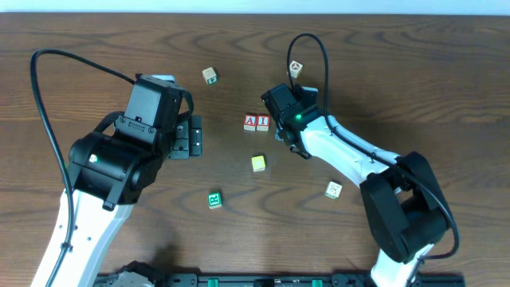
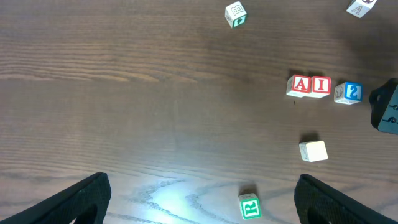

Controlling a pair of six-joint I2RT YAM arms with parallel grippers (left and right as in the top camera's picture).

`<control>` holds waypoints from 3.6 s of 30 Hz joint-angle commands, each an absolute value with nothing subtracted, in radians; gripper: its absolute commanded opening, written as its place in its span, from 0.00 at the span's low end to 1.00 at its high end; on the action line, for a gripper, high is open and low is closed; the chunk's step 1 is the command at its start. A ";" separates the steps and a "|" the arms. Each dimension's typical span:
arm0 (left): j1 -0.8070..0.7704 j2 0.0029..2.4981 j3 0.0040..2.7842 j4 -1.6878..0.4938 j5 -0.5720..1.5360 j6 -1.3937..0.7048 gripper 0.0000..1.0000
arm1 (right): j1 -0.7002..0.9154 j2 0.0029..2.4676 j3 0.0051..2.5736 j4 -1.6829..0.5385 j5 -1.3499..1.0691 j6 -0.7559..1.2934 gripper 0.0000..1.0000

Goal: Spell out Ai2

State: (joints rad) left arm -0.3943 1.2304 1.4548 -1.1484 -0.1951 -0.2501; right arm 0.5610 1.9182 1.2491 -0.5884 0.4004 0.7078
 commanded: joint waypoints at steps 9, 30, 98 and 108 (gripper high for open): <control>-0.393 1.229 1.462 -1.152 -0.210 -0.250 0.95 | 0.546 1.966 1.240 -0.568 0.411 0.724 0.38; -0.393 1.229 1.461 -1.152 -0.210 -0.250 0.95 | 0.543 1.975 1.240 -0.488 0.378 0.717 0.38; -0.393 1.229 1.462 -1.152 -0.210 -0.250 0.95 | 0.707 1.796 1.316 -0.435 0.033 0.670 0.37; -0.393 1.229 1.462 -1.152 -0.210 -0.250 0.95 | 0.735 1.987 1.565 -0.585 0.072 0.734 0.37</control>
